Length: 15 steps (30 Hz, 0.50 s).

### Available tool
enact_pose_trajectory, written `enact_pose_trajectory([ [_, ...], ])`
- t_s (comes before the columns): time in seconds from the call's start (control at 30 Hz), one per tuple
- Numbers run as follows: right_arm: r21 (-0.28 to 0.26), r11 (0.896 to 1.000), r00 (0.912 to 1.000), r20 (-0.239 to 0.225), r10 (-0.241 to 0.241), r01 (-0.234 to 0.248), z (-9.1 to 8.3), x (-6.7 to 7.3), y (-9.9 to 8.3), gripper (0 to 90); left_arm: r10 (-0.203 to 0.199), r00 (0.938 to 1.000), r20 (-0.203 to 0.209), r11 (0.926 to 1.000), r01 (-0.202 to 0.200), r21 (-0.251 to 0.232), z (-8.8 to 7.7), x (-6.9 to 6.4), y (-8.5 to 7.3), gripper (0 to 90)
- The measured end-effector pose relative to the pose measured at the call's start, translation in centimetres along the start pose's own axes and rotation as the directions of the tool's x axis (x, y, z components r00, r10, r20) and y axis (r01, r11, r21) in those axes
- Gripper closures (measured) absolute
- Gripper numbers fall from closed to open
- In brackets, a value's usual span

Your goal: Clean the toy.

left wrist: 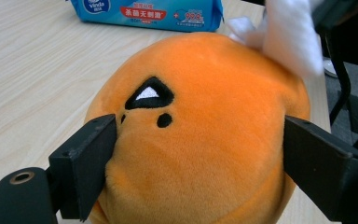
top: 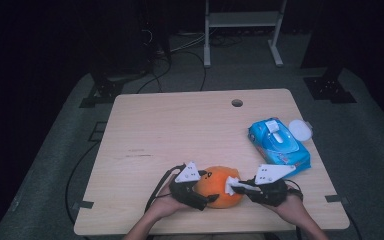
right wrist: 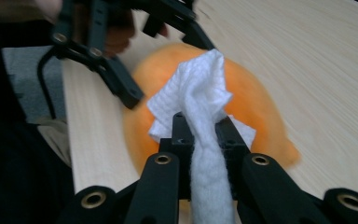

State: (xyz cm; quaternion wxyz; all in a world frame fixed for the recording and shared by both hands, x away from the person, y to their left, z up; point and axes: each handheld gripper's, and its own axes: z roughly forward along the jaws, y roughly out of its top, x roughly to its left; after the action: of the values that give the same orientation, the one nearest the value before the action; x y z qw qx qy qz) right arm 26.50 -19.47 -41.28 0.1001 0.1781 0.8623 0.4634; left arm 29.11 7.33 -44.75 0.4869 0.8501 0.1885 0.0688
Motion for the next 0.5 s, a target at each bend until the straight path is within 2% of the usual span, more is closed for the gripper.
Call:
enact_pose_trajectory([
  [0.07, 0.016, 1.000, 0.9997, 0.005, -0.025, 0.025, 0.3, 0.1, 0.0, 80.5, 0.011, 0.9999, -0.007, 0.9999, -0.011, 0.003, 0.0, -0.2, 0.0, 13.4],
  [0.13, 0.024, 0.999, 0.9994, 0.016, -0.031, 0.030, 0.1, -0.1, -0.2, 80.5, 0.014, 0.9999, -0.005, 0.9999, -0.014, 0.004, -0.1, -0.3, 0.0, 13.3],
  [0.23, 0.046, 0.999, 0.9968, 0.079, -0.004, 0.001, -0.7, -0.5, -0.7, 80.5, 0.012, 0.9999, -0.007, 0.9999, -0.012, 0.004, -0.1, -0.5, 0.2, 13.3],
  [0.27, 0.040, 0.999, 0.9965, 0.083, -0.001, -0.002, -0.8, -0.4, -0.6, 80.5, 0.018, 0.9998, -0.010, 0.9998, -0.018, 0.007, 0.0, -0.6, 0.3, 13.3],
  [0.3, 0.034, 0.999, 0.9970, 0.078, 0.000, -0.003, -0.7, -0.2, -0.5, 80.5, 0.024, 0.9996, -0.013, 0.9997, -0.023, 0.011, 0.1, -0.7, 0.4, 13.2],
  [0.37, 0.028, 0.999, 0.9980, 0.052, -0.036, 0.035, -0.1, 0.7, -0.1, 80.4, 0.037, 0.9991, -0.020, 0.9992, -0.037, 0.015, 0.3, -1.0, 0.5, 13.2],
  [0.4, 0.015, 0.999, 0.9985, 0.014, -0.052, 0.052, 0.3, 1.1, 0.2, 80.4, 0.042, 0.9989, -0.021, 0.9990, -0.041, 0.016, 0.4, -1.1, 0.5, 13.2],
  [0.5, 0.024, 0.997, 0.9977, -0.003, -0.068, 0.068, 0.7, 1.1, 0.3, 80.4, 0.046, 0.9988, -0.016, 0.9989, -0.045, 0.015, 0.2, -1.0, 0.4, 13.3],
])
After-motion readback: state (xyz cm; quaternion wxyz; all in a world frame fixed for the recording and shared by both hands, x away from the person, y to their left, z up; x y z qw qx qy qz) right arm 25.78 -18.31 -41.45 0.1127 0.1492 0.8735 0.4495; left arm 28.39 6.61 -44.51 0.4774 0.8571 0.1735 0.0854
